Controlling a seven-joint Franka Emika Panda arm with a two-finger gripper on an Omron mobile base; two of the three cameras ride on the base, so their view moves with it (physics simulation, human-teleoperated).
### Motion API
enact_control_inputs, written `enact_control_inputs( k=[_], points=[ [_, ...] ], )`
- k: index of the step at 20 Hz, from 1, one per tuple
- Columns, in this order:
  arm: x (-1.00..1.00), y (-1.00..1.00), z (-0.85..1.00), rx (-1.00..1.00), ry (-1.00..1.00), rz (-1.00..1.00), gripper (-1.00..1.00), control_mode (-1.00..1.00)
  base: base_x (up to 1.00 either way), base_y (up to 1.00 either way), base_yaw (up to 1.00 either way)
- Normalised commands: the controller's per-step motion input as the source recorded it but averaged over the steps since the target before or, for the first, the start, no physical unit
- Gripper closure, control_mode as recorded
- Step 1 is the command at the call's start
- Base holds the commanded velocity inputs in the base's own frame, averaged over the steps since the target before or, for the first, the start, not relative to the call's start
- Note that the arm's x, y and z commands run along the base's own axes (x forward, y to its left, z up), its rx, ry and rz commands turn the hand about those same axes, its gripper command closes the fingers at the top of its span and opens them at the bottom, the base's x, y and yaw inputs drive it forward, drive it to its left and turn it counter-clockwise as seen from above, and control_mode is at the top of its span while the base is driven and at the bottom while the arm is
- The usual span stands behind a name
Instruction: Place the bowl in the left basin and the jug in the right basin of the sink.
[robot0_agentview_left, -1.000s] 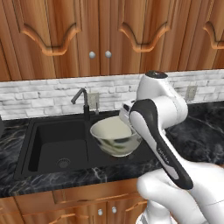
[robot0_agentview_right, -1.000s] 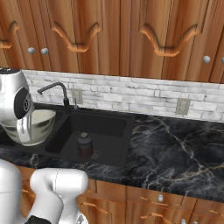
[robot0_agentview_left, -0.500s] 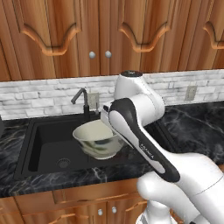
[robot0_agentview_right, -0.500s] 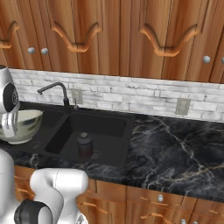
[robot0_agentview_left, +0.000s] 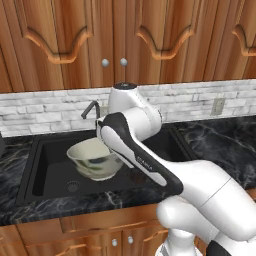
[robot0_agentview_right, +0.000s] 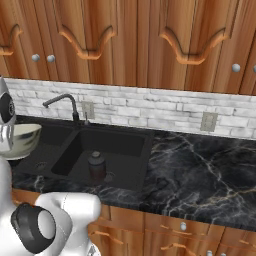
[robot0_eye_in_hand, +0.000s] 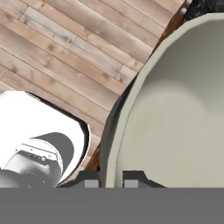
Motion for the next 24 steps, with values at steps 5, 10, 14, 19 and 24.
enact_control_inputs(
  k=[5,10,14,19,24],
  points=[
    [0.37,0.37,-0.21,0.00,0.10,0.00,1.00,-1.00,0.00,0.00,0.00],
    [0.37,0.35,-0.24,0.00,0.05,0.00,1.00,-1.00,0.00,0.00,0.00],
    [0.34,0.21,-0.22,0.00,0.00,0.00,1.00,-1.00,0.00,0.00,0.00],
    [0.33,0.17,-0.25,0.00,-0.01,-0.03,1.00,-1.00,0.00,0.00,0.00],
    [0.34,0.15,-0.26,0.00,-0.02,-0.04,1.00,-1.00,0.00,0.00,0.00]
  ],
)
